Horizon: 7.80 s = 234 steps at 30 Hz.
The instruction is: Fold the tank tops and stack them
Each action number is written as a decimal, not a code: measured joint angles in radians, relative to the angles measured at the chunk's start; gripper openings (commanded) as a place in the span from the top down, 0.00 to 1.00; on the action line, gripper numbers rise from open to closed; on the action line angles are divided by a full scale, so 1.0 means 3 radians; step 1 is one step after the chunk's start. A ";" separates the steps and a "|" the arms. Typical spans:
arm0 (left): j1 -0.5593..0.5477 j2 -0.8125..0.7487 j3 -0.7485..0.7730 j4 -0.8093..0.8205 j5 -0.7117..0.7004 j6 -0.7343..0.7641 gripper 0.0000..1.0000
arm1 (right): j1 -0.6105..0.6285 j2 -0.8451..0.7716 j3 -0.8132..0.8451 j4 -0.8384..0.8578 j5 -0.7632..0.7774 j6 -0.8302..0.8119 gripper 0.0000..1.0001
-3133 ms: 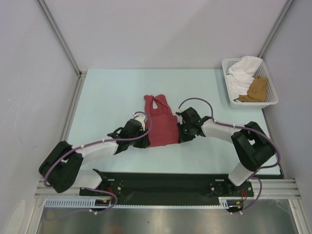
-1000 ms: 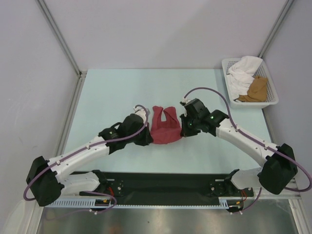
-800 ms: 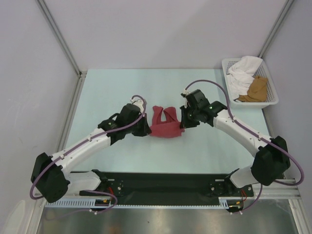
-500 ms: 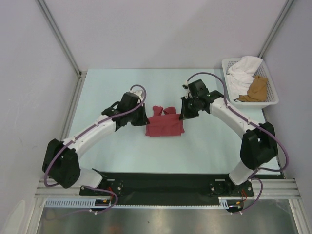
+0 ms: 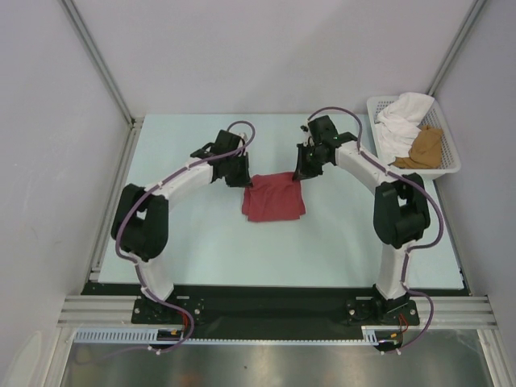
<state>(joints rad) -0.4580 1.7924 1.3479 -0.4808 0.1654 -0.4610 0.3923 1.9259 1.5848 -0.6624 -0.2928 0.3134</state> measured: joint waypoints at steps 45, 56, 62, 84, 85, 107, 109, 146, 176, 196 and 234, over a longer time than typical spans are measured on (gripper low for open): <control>0.0327 0.0738 0.0084 0.0535 -0.0286 -0.0006 0.24 | -0.0516 0.0759 -0.0651 0.1813 -0.1068 0.0744 0.75; 0.0025 -0.0565 -0.0687 0.0697 -0.0440 0.0102 0.33 | -0.0501 -0.0290 -0.1328 0.1829 -0.0965 0.0608 0.76; -0.0195 -0.0988 -0.1162 0.0932 -0.0159 0.0043 0.29 | -0.0287 -0.0636 -0.1574 0.1882 -0.1223 0.0500 0.72; -0.0111 -0.0436 -0.1612 0.1244 -0.0617 -0.0120 0.32 | -0.0470 -0.0292 -0.2068 0.1817 -0.0941 0.0430 0.80; -0.0111 -0.0497 -0.1662 0.1219 -0.0633 -0.0120 0.29 | -0.0469 -0.0328 -0.2068 0.1799 -0.0888 0.0418 0.73; -0.0130 -0.0905 -0.1653 0.1035 -0.0451 -0.0118 0.37 | 0.0015 -0.0507 -0.1882 0.1575 -0.0431 0.0179 0.74; -0.0131 -0.0877 -0.1629 0.1034 -0.0445 -0.0120 0.44 | 0.0050 -0.0465 -0.1862 0.1535 -0.0392 0.0161 0.92; -0.0334 -0.0296 -0.1317 0.0919 -0.0537 -0.0029 0.99 | -0.0191 -0.0704 -0.2082 0.1356 -0.0197 0.0149 1.00; -0.0512 -0.0978 -0.1389 0.0768 -0.0490 -0.0118 0.48 | -0.0164 -0.0988 -0.1878 0.1055 -0.0145 0.0130 0.62; -0.0380 -0.0245 -0.0787 0.0668 -0.0734 -0.0103 0.55 | -0.0121 -0.0665 -0.1909 0.1022 -0.0033 0.0083 1.00; -0.0064 0.0802 0.0179 0.0595 -0.0378 -0.0038 0.95 | 0.0022 -0.0772 -0.2129 0.1138 0.0067 0.0085 1.00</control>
<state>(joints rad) -0.4770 2.0331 1.4017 -0.3023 0.0521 -0.4725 0.3988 1.6943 0.9463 -0.3210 -0.2726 0.3389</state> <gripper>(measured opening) 0.118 0.009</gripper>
